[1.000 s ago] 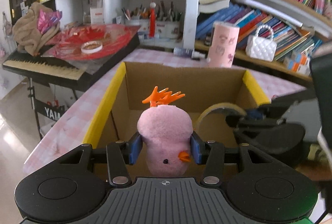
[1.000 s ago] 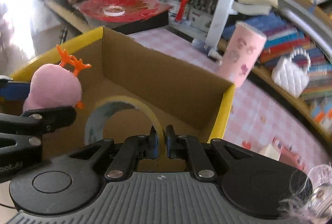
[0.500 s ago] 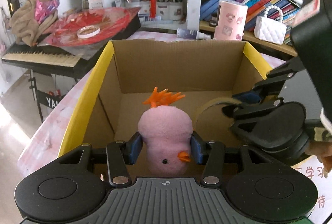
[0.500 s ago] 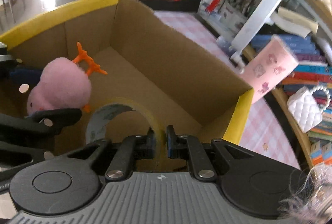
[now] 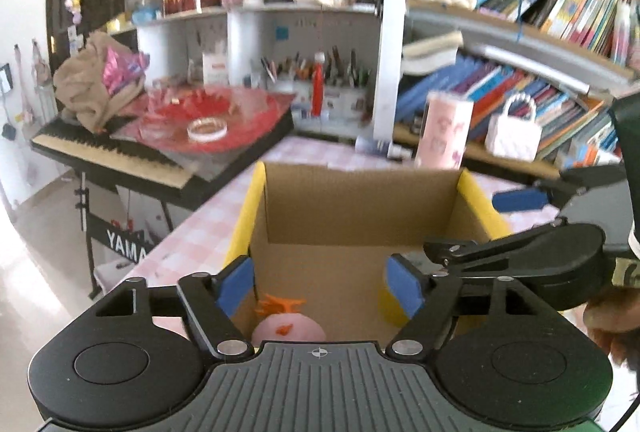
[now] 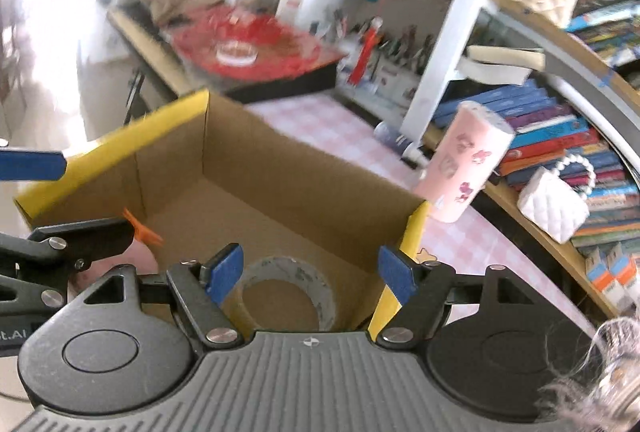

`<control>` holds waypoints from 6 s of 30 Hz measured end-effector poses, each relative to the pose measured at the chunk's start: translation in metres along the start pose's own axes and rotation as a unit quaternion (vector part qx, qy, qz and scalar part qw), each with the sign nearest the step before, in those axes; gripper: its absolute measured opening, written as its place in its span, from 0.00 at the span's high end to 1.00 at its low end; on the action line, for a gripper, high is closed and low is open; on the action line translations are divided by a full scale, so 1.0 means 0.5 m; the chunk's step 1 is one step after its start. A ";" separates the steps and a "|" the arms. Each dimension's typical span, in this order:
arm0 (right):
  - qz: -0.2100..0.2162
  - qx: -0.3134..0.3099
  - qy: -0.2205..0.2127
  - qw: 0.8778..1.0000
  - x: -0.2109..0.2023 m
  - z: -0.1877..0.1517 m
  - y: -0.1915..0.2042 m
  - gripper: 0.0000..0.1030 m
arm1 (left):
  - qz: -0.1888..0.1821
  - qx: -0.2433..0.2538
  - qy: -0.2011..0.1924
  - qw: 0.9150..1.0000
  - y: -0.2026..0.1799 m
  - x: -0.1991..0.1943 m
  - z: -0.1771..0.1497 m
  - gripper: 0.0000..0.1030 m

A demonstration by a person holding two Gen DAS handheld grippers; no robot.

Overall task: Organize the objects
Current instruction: 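Open both tools to drop the chick and tape into the box, then withdraw both tools from the box toward the remaining items, then grasp the small white box with the left tool while the right tool grasps the pink pig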

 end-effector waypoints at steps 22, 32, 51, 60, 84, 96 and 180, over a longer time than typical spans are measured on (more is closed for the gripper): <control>-0.110 0.161 -0.003 0.981 -0.300 -0.192 0.032 0.20 | -0.013 -0.009 0.012 1.000 0.003 -0.194 -0.156 0.10; -0.146 0.142 0.030 0.979 -0.356 -0.270 0.102 0.17 | -0.012 0.004 0.041 0.999 0.004 -0.227 -0.223 0.10; -0.192 0.212 0.076 0.955 -0.429 -0.357 0.080 0.08 | -0.083 0.059 0.078 0.992 -0.065 -0.242 -0.274 0.10; -0.224 0.230 0.093 0.943 -0.459 -0.403 0.041 0.07 | -0.125 0.079 0.089 0.985 -0.123 -0.225 -0.279 0.10; -0.270 0.280 0.135 0.911 -0.449 -0.489 -0.099 0.05 | -0.184 0.124 0.117 0.968 -0.276 -0.129 -0.267 0.10; -0.252 0.265 0.138 0.921 -0.375 -0.477 -0.176 0.04 | -0.177 0.107 0.109 0.972 -0.316 -0.061 -0.231 0.05; -0.098 0.368 0.082 0.921 -0.193 -0.484 -0.506 0.39 | -0.088 0.066 0.160 0.981 -0.476 0.361 -0.168 0.77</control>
Point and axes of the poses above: each gripper's, at about its wrist camera, not at the fingertips, and x roughly the way its jaws point, y to its left, z to its top, the point moved 3 cm from there along x, roughly the way its jaws point, and after that the axes turned 15 degrees about -z, right-handed, at the moved point
